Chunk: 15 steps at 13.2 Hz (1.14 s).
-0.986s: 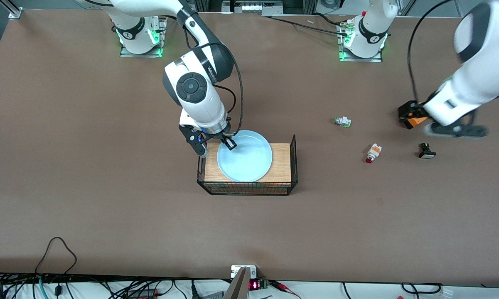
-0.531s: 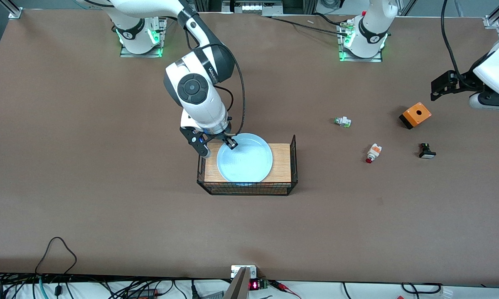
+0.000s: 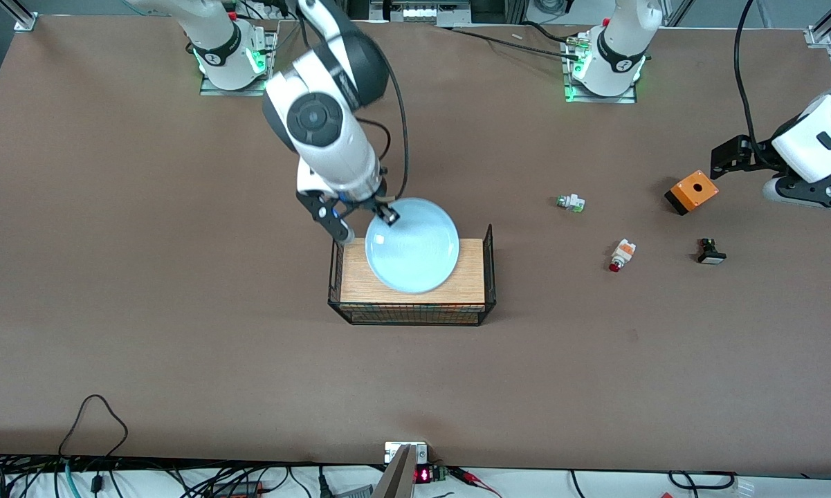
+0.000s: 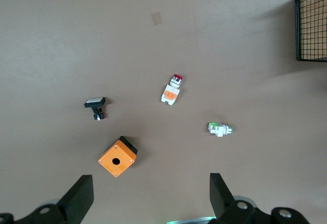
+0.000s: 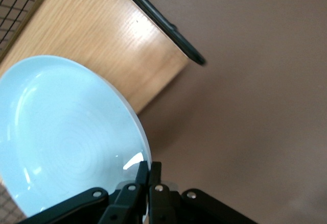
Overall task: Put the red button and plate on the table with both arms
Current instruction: 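Grasp the plate rim with the right gripper while the left gripper withdraws, then lift the blue plate out of the basket with the right gripper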
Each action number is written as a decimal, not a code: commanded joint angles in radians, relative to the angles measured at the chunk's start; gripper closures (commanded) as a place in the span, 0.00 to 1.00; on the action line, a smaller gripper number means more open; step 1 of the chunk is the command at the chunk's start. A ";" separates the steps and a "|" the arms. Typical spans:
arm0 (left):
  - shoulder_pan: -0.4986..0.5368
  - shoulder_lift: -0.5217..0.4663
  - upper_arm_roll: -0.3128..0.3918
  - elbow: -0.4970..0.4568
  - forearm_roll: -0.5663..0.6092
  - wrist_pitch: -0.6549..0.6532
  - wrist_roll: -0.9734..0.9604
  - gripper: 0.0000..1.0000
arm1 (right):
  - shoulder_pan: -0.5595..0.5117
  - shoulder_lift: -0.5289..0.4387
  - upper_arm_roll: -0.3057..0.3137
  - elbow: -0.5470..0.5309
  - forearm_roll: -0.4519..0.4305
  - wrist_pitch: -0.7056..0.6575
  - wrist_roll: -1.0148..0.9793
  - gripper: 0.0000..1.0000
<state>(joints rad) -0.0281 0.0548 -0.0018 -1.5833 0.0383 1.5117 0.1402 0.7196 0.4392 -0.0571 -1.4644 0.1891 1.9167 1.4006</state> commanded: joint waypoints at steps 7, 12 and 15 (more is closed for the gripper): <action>0.004 0.008 -0.004 0.040 -0.032 -0.007 0.038 0.00 | -0.260 -0.188 -0.012 0.061 0.107 -0.255 -0.438 1.00; 0.000 0.032 0.002 0.042 -0.026 -0.007 0.062 0.00 | -0.531 -0.151 -0.012 0.059 0.072 -0.346 -0.981 1.00; -0.004 0.040 -0.006 0.042 -0.026 0.034 0.050 0.00 | -0.629 -0.103 -0.012 0.052 -0.005 -0.369 -1.236 1.00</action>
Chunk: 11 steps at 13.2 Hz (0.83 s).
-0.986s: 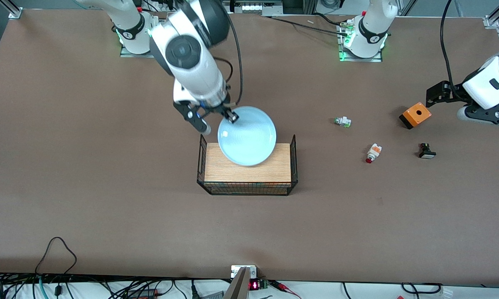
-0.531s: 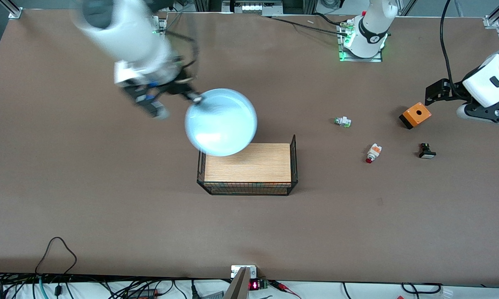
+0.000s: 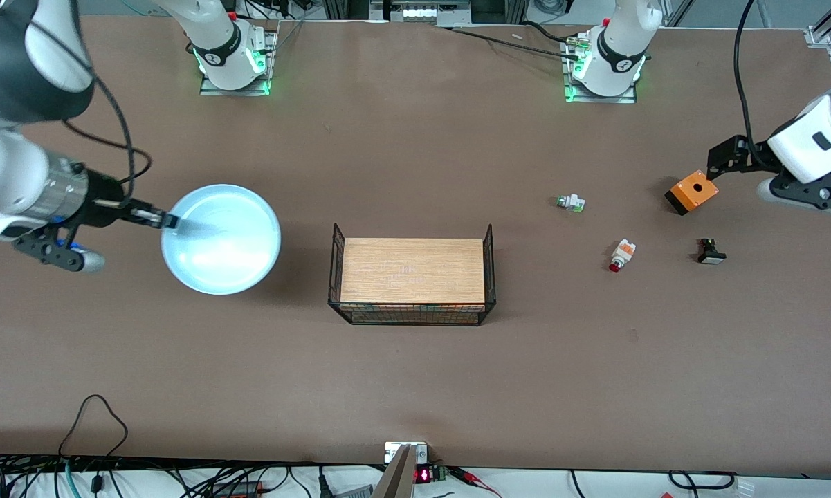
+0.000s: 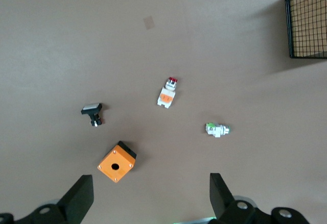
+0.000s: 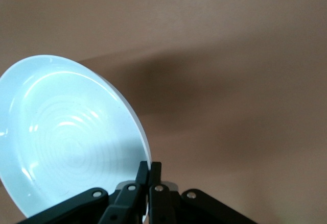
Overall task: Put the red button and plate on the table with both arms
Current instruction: 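Lift the blue plate out of the basket with the right gripper, then lower the plate onto the table and open the right gripper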
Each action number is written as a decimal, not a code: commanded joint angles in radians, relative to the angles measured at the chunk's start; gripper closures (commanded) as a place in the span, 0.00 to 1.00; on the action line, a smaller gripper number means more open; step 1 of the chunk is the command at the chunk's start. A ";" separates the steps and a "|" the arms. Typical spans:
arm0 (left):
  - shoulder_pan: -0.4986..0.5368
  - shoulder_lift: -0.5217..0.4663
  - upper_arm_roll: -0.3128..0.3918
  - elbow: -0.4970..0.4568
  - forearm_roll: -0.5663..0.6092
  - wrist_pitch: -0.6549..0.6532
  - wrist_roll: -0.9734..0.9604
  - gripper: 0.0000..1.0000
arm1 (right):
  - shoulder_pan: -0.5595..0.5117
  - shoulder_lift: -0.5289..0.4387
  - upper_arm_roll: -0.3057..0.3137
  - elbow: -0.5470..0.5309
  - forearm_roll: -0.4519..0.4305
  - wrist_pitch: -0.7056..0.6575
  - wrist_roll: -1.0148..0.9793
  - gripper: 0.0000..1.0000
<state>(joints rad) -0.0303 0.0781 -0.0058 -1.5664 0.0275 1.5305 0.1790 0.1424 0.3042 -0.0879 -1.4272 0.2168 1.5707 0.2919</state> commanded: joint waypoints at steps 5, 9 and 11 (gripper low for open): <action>0.035 0.000 -0.002 0.019 -0.063 0.005 0.051 0.00 | -0.109 0.039 0.017 -0.209 -0.171 0.153 -0.318 1.00; 0.033 -0.015 -0.007 0.009 -0.052 0.007 0.051 0.00 | -0.135 0.041 0.017 -0.459 -0.165 0.435 -0.381 1.00; 0.029 -0.015 -0.008 0.009 -0.046 0.010 0.046 0.00 | -0.145 0.061 0.017 -0.574 -0.159 0.637 -0.442 1.00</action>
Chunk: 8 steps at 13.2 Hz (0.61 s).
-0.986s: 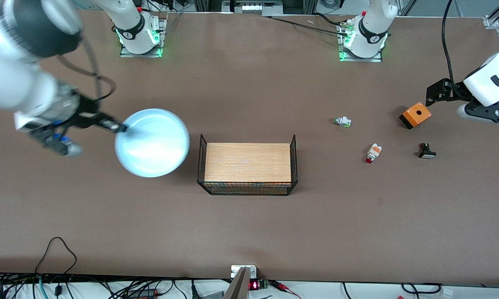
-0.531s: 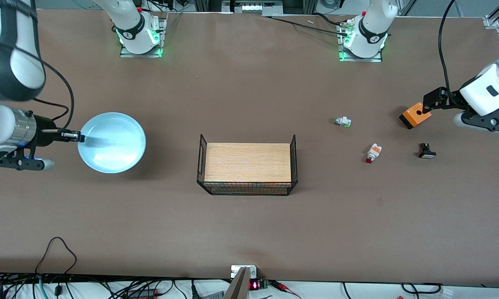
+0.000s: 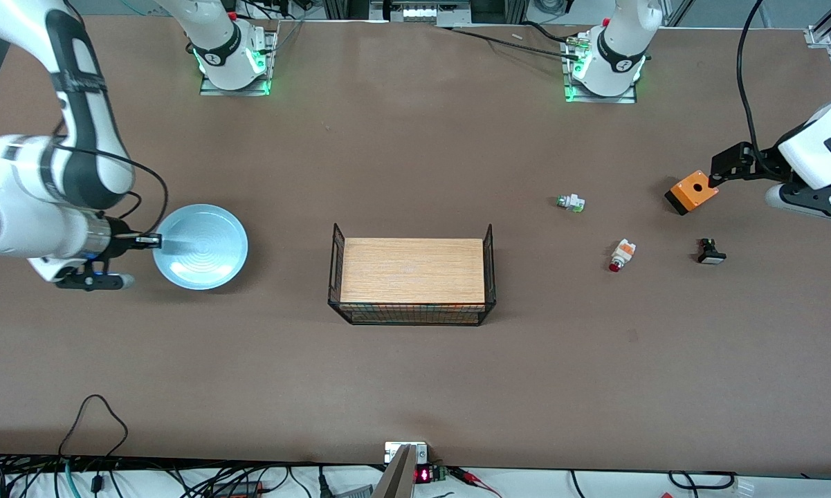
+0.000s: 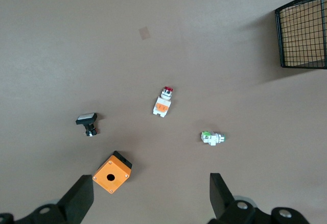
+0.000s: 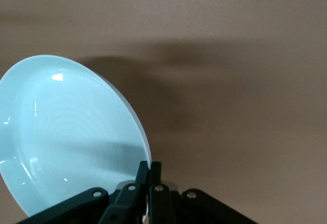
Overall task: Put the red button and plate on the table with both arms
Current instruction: 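Lower the plate onto the table and open the right gripper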
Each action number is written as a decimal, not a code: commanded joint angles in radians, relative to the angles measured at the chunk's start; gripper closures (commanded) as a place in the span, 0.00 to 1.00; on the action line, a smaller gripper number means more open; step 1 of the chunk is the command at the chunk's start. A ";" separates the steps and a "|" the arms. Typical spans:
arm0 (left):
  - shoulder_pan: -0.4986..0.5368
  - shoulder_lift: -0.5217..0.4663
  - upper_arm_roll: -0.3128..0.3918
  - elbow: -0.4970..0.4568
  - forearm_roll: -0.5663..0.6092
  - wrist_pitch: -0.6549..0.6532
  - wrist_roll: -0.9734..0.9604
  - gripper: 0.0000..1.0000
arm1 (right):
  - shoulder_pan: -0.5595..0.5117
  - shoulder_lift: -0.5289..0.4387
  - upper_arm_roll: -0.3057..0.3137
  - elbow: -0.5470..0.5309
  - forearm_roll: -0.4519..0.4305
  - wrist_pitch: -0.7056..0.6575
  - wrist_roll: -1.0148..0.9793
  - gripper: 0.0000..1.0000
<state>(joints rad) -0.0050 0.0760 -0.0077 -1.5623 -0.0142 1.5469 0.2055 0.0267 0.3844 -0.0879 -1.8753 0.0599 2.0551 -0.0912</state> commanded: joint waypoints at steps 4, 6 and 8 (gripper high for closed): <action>0.003 -0.016 -0.006 0.001 -0.004 -0.016 0.009 0.00 | -0.077 0.034 0.017 -0.209 -0.002 0.332 -0.177 0.79; 0.000 -0.027 -0.008 -0.010 -0.004 -0.016 0.003 0.00 | -0.071 0.001 0.019 -0.196 0.001 0.304 -0.162 0.00; 0.005 -0.038 -0.023 -0.019 -0.006 -0.011 -0.035 0.00 | -0.062 -0.057 0.025 -0.141 0.001 0.176 -0.096 0.00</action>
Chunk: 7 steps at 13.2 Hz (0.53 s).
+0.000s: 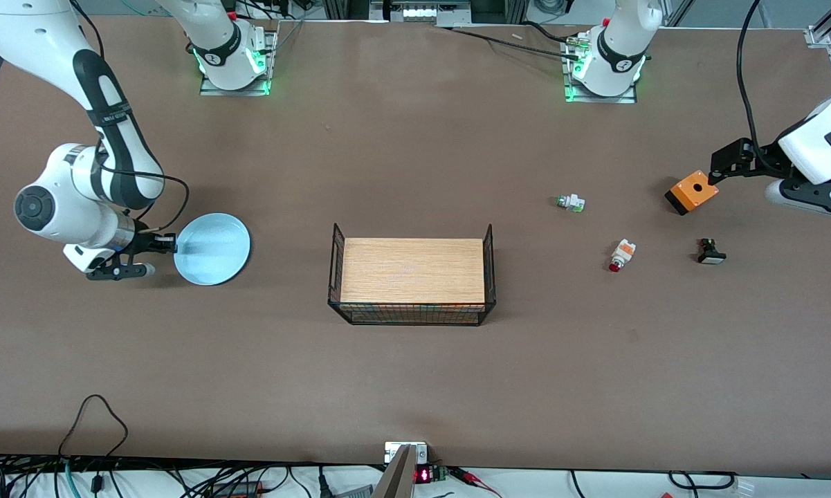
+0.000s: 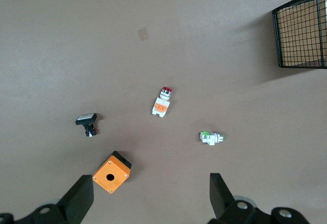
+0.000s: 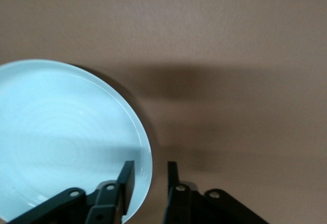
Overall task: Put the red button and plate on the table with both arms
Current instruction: 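Lower the plate onto the table and open the right gripper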
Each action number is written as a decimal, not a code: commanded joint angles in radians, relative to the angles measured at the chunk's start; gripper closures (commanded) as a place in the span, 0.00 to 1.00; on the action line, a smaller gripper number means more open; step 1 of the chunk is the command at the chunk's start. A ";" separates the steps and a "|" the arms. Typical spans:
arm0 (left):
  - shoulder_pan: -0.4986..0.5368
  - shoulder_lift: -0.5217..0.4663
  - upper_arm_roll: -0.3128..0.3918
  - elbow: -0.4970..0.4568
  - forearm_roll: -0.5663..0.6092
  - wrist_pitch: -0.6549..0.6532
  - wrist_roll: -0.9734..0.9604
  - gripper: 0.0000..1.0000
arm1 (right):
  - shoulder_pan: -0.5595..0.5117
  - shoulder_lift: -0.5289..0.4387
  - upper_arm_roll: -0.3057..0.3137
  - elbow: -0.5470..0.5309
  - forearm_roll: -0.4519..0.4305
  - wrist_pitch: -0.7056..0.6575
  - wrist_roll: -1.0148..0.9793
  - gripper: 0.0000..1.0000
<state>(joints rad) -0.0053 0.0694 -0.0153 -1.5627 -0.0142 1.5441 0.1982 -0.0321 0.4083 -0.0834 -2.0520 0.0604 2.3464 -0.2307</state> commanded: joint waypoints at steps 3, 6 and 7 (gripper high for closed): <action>0.008 -0.042 -0.018 -0.031 -0.007 -0.009 -0.037 0.00 | 0.050 -0.115 0.037 0.247 0.001 -0.397 0.174 0.00; 0.008 -0.039 -0.019 -0.028 -0.009 -0.019 -0.037 0.00 | 0.107 -0.120 0.036 0.439 -0.007 -0.577 0.200 0.00; 0.007 -0.039 -0.018 -0.025 -0.009 -0.019 -0.037 0.00 | 0.119 -0.123 0.036 0.482 -0.013 -0.620 0.202 0.00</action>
<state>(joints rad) -0.0050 0.0529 -0.0270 -1.5711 -0.0142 1.5317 0.1691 0.0654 0.2605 -0.0432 -1.6738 0.0602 1.8131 -0.0445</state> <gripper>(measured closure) 0.000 0.000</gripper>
